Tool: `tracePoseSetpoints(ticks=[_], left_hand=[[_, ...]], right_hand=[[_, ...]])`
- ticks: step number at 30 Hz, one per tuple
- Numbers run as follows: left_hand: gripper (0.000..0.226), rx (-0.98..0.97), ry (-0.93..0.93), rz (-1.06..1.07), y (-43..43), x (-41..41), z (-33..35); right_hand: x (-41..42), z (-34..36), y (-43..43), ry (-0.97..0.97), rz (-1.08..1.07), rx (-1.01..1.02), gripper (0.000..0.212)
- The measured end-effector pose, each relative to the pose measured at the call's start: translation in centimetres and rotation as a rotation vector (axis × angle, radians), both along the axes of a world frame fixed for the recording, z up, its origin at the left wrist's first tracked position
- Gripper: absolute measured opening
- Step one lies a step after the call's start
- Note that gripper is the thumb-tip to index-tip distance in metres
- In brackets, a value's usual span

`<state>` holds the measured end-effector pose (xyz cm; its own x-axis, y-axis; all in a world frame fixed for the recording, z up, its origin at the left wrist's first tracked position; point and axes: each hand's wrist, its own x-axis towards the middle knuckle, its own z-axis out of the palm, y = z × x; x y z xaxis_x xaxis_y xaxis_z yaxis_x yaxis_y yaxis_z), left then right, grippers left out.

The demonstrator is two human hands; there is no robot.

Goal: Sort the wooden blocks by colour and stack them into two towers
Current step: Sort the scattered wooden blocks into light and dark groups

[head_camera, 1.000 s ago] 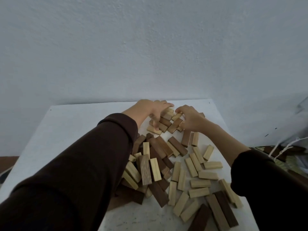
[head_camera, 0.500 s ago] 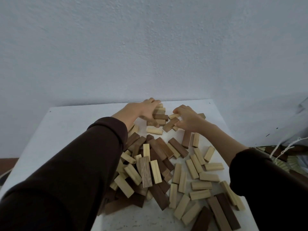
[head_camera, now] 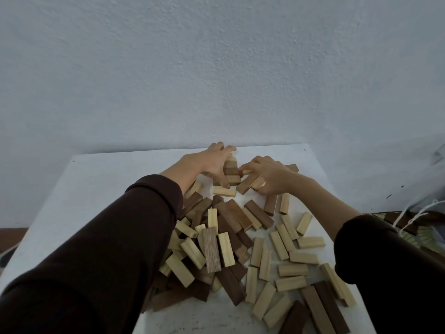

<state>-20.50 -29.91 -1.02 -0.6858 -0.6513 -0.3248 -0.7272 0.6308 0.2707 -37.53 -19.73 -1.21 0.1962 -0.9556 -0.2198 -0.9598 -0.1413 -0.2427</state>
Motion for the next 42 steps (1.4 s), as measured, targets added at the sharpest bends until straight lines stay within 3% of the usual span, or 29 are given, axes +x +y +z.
tracePoseSetpoints(ticks=[7, 14, 19, 32, 39, 42], left_hand=[[0.105, 0.012, -0.008, 0.038, 0.0, 1.5, 0.5], [0.104, 0.03, 0.065, 0.114, 0.4, 3.2, 0.9], [0.102, 0.076, 0.228, 0.235, 1.1, 4.8, 1.1], [0.093, 0.161, 0.432, 0.422, 6.0, 12.5, 4.3], [0.094, 0.362, 0.34, 0.455, 9.3, 17.2, 4.7], [0.092, 0.422, 0.286, 0.437, 10.3, 17.9, 4.2]], right_hand=[[0.5, 0.4, 0.0, -0.002, 0.019, 0.045, 0.046], [1.8, 0.5, -0.1, 0.075, 0.064, 0.042, 0.047], [2.8, 0.8, 0.1, 0.092, 0.056, 0.028, 0.049], [6.5, 4.9, 3.5, -0.243, -0.028, 0.006, 0.036], [10.3, 5.8, 5.2, -0.413, 0.005, 0.084, 0.028], [11.6, 5.6, 5.4, -0.398, 0.02, 0.119, 0.029]])
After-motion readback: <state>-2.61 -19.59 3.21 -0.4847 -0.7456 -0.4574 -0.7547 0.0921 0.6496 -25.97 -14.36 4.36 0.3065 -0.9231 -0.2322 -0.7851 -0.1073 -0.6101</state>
